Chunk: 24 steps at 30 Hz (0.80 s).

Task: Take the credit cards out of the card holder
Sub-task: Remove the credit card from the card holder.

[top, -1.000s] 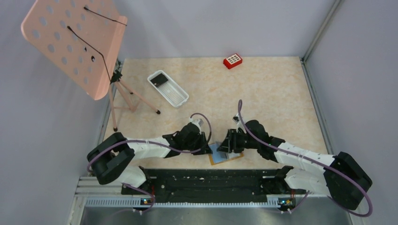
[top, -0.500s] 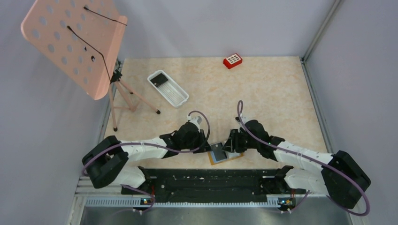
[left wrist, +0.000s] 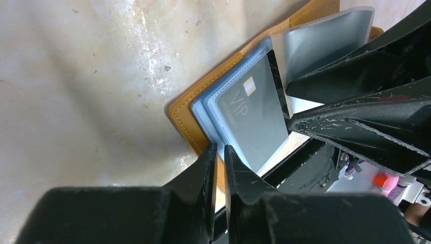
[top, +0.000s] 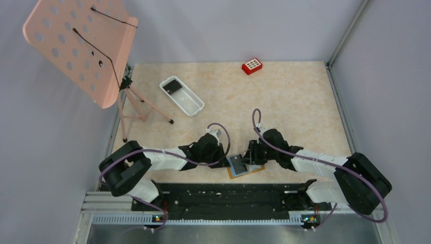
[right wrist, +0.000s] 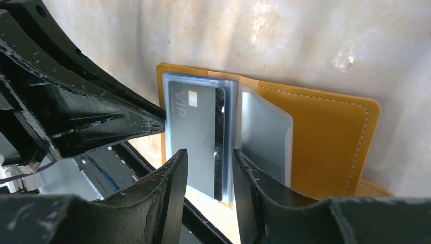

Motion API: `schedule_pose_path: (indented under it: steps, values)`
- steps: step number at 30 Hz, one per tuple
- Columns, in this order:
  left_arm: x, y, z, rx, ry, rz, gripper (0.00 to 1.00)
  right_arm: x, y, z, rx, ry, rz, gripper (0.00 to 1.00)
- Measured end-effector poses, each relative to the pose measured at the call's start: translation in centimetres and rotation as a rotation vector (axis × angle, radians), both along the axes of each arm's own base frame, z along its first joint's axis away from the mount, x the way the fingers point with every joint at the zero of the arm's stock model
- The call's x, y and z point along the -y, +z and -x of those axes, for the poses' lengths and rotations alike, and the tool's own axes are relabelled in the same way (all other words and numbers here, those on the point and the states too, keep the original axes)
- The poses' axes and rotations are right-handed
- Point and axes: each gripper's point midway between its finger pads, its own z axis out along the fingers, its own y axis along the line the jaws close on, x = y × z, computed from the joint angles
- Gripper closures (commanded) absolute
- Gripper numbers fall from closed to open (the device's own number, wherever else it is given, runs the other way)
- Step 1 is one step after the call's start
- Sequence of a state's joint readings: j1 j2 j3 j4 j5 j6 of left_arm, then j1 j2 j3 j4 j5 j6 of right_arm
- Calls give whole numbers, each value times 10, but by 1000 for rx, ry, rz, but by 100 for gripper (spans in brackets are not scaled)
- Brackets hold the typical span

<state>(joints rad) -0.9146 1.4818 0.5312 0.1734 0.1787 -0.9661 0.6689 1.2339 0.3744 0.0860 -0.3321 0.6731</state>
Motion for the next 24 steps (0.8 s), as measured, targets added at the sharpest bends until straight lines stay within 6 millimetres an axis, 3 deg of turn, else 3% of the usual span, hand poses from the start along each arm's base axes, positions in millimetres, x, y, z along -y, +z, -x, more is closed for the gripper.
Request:
schedule_pose_path:
  steps: [8,24]
  values:
    - [2,-1,0,-1,-2,4,85,-10,9,-1,21,32,-86,67]
    - [3,6,-1,5,-2,19,84,4,4,5,12,2,-65,67]
